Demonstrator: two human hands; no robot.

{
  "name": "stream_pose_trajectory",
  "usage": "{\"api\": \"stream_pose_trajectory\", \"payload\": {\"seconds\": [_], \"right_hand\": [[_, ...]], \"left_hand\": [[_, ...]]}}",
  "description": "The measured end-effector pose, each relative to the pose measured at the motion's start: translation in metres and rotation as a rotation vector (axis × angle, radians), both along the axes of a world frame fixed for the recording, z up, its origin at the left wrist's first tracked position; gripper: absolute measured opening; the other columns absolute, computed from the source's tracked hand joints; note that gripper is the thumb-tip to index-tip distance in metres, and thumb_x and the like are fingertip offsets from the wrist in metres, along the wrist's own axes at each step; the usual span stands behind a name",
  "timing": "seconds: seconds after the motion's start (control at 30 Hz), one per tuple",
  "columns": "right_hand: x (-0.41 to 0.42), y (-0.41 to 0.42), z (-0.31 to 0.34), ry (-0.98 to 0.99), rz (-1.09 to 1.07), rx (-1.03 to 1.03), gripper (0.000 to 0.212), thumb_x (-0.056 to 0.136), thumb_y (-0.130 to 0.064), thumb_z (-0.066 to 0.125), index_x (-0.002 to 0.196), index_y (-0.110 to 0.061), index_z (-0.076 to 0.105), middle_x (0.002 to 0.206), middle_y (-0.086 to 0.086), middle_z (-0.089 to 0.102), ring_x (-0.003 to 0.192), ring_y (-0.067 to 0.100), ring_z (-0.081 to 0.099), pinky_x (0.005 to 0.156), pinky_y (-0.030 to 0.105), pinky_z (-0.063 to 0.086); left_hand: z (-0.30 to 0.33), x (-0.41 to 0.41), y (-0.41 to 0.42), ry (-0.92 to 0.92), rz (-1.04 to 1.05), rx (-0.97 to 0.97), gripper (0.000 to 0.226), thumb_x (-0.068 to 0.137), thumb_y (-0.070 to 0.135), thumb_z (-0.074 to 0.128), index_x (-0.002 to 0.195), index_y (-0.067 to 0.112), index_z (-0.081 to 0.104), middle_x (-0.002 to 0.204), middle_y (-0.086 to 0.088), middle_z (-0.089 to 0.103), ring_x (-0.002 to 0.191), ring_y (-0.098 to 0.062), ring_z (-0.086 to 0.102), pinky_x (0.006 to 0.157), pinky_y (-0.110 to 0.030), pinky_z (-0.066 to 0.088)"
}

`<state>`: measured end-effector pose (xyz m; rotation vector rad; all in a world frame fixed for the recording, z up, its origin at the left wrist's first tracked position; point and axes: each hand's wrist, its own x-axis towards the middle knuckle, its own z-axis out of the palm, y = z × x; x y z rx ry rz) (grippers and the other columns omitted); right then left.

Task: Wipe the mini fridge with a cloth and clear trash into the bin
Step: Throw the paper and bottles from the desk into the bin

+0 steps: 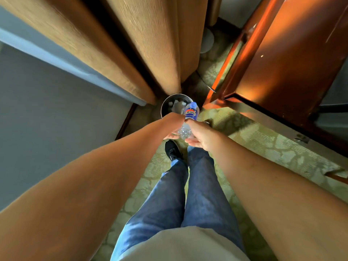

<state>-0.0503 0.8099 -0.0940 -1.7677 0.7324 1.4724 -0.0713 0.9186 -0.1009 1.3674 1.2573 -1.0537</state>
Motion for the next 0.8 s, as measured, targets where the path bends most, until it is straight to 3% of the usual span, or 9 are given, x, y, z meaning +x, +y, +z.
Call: {"api": "stream_pose_trajectory", "payload": {"seconds": [0.1, 0.27, 0.37, 0.47, 0.6, 0.67, 0.8], "right_hand": [[-0.013, -0.005, -0.015, 0.054, 0.032, -0.004, 0.026, 0.093, -0.047, 0.056, 0.097, -0.021, 0.06, 0.102, 0.002, 0.069, 0.095, 0.02, 0.072, 0.085, 0.032, 0.059], [-0.02, -0.002, -0.033, 0.085, 0.018, -0.009, 0.036, 0.098, -0.05, 0.052, 0.114, -0.02, 0.059, 0.11, 0.004, 0.069, 0.089, 0.019, 0.071, 0.075, 0.029, 0.058], [-0.019, 0.003, -0.039, 0.087, 0.01, -0.017, 0.038, 0.098, -0.05, 0.052, 0.118, -0.019, 0.057, 0.103, 0.003, 0.068, 0.088, 0.02, 0.072, 0.074, 0.029, 0.06], [-0.013, 0.011, -0.044, 0.052, -0.049, -0.019, 0.035, 0.099, -0.038, 0.055, 0.125, -0.014, 0.054, 0.092, 0.002, 0.059, 0.09, 0.022, 0.071, 0.07, 0.029, 0.06], [-0.007, 0.015, -0.054, 0.001, -0.015, -0.023, 0.041, 0.1, -0.022, 0.054, 0.139, -0.009, 0.049, 0.113, 0.006, 0.053, 0.104, 0.025, 0.063, 0.09, 0.036, 0.058], [-0.008, 0.013, -0.055, 0.005, -0.01, -0.024, 0.039, 0.1, -0.02, 0.054, 0.137, -0.01, 0.051, 0.112, 0.005, 0.053, 0.105, 0.024, 0.061, 0.095, 0.038, 0.056], [-0.01, 0.006, -0.056, 0.0, 0.017, -0.031, 0.037, 0.102, -0.02, 0.051, 0.137, -0.01, 0.052, 0.105, 0.002, 0.049, 0.106, 0.023, 0.06, 0.098, 0.039, 0.055]], "left_hand": [[-0.013, -0.013, -0.002, 0.024, -0.038, -0.016, 0.032, 0.097, 0.012, 0.047, 0.123, 0.016, 0.065, 0.116, -0.004, 0.071, 0.102, -0.017, 0.068, 0.074, -0.029, 0.058], [-0.035, -0.026, 0.001, 0.044, -0.013, -0.008, 0.027, 0.099, 0.019, 0.05, 0.12, 0.016, 0.067, 0.116, -0.003, 0.071, 0.099, -0.016, 0.067, 0.076, -0.028, 0.056], [-0.044, -0.027, 0.004, 0.019, -0.011, 0.001, 0.028, 0.1, 0.016, 0.049, 0.122, 0.014, 0.066, 0.117, -0.005, 0.07, 0.107, -0.018, 0.068, 0.094, -0.033, 0.057], [-0.05, -0.028, 0.01, -0.014, -0.011, 0.02, 0.03, 0.101, 0.015, 0.046, 0.126, 0.014, 0.062, 0.121, -0.008, 0.068, 0.107, -0.02, 0.066, 0.098, -0.035, 0.055], [-0.052, -0.032, 0.014, -0.036, -0.001, 0.007, 0.031, 0.103, 0.022, 0.046, 0.131, 0.017, 0.058, 0.128, -0.01, 0.066, 0.115, -0.022, 0.064, 0.086, -0.031, 0.054], [-0.051, -0.035, 0.012, -0.037, 0.01, -0.013, 0.031, 0.105, 0.023, 0.046, 0.134, 0.017, 0.056, 0.129, -0.007, 0.065, 0.116, -0.02, 0.063, 0.08, -0.028, 0.052], [-0.054, -0.037, 0.006, -0.044, -0.009, -0.037, 0.028, 0.105, 0.025, 0.045, 0.129, 0.016, 0.058, 0.128, -0.007, 0.065, 0.109, -0.018, 0.062, 0.087, -0.031, 0.052]]}}
